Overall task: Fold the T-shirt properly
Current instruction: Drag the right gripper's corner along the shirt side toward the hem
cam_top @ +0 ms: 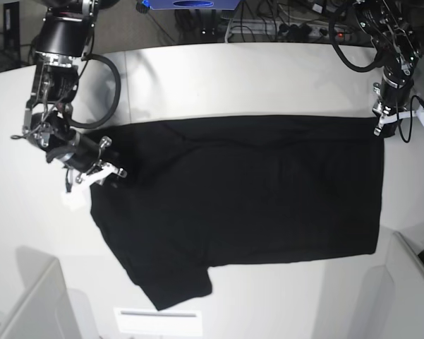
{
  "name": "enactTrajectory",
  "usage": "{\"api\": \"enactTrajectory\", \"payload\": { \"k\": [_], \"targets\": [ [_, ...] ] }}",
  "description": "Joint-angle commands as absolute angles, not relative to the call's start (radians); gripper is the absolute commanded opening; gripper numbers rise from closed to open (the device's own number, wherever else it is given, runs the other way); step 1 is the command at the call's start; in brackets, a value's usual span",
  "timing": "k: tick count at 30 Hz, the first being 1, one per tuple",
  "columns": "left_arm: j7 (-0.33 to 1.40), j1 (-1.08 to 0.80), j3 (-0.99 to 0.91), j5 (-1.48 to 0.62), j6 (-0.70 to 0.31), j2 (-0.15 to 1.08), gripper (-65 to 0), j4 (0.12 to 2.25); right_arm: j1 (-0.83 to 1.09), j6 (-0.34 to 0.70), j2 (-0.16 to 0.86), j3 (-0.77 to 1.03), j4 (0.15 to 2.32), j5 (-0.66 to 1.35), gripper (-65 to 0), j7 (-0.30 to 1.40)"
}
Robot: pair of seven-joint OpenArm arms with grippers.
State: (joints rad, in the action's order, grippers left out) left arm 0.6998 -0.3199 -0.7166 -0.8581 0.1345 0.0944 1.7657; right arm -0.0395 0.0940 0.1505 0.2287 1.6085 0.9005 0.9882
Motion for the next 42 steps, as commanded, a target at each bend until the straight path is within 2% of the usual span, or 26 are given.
{"api": "enactTrajectory", "payload": {
  "k": [1,25,35,42],
  "targets": [
    [0.680,-0.312,-0.720,-0.863,0.133,0.110,-65.0,1.784,-0.068,0.099,0.160,0.231,1.616,0.921,-65.0,0.970],
    [0.679,-0.260,-0.720,-0.862,0.133,0.131,-65.0,1.784,-0.150,0.099,0.160,0.229,1.457,0.921,-65.0,0.937],
    [0.679,-0.262,-0.725,-0.862,0.133,0.131,-65.0,1.784,-0.176,0.099,0.156,0.228,1.458,0.923,-65.0,0.937],
    [0.679,-0.266,-0.725,-0.862,0.133,0.131,-65.0,1.784,-0.229,0.099,0.139,0.147,1.443,0.921,-65.0,0.937]
  ]
}}
